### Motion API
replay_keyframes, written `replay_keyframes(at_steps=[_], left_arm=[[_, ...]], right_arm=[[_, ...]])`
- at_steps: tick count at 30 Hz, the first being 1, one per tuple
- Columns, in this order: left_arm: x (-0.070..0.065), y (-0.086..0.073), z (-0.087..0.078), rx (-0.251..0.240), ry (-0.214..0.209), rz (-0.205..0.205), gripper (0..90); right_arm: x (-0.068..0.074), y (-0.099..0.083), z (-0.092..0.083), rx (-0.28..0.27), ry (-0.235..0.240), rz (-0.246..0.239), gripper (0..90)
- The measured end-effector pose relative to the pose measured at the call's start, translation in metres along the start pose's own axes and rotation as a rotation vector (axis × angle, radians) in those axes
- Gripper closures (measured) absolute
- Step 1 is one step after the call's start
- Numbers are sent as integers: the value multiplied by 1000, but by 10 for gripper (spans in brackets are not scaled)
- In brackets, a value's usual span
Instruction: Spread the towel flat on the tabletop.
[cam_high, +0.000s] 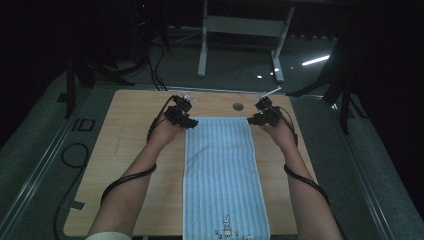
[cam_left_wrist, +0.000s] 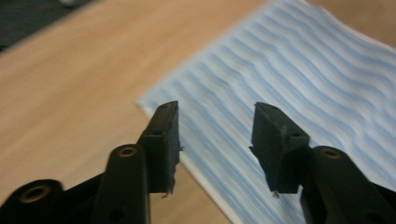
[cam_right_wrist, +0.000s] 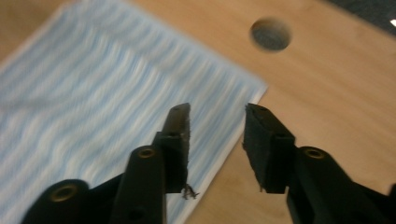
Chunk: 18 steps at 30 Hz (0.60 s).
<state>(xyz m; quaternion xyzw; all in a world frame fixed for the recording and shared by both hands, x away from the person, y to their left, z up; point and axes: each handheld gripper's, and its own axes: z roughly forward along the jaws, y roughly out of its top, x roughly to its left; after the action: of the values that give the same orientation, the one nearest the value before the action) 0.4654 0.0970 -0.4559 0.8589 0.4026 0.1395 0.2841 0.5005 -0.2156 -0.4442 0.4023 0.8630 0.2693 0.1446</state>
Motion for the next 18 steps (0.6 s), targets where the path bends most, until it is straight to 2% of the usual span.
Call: replay_keyframes(at_steps=[1, 2, 3, 4, 8, 10, 11, 13, 16, 18], left_arm=[[-3, -5, 3, 10, -23, 8, 503], [-3, -5, 3, 10, -23, 8, 502], [-10, -16, 9, 18, -69, 7, 502], [-13, -20, 11, 25, -84, 15, 502], [-24, -40, 23, 57, -123, 26, 503], [-28, -50, 29, 62, -138, 22, 503], [-30, -54, 33, 72, -138, 27, 503], [-32, -60, 40, 95, -120, 49, 502], [-27, -63, 49, 107, -103, 25, 502], [-23, -64, 51, 91, -110, 12, 502]], right_arm=[[4, -4, 1, 11, 7, -13, 602], [4, -4, 1, 11, 7, -13, 602], [8, -8, 3, 8, 17, -22, 602], [17, -17, 8, 22, 32, -42, 630], [33, -35, 18, 49, 69, -78, 843], [40, -45, 24, 56, 82, -87, 883], [43, -49, 28, 71, 95, -85, 892], [48, -57, 36, 97, 93, -99, 892], [49, -67, 45, 116, 83, -90, 884], [47, -70, 48, 116, 72, -78, 855]])
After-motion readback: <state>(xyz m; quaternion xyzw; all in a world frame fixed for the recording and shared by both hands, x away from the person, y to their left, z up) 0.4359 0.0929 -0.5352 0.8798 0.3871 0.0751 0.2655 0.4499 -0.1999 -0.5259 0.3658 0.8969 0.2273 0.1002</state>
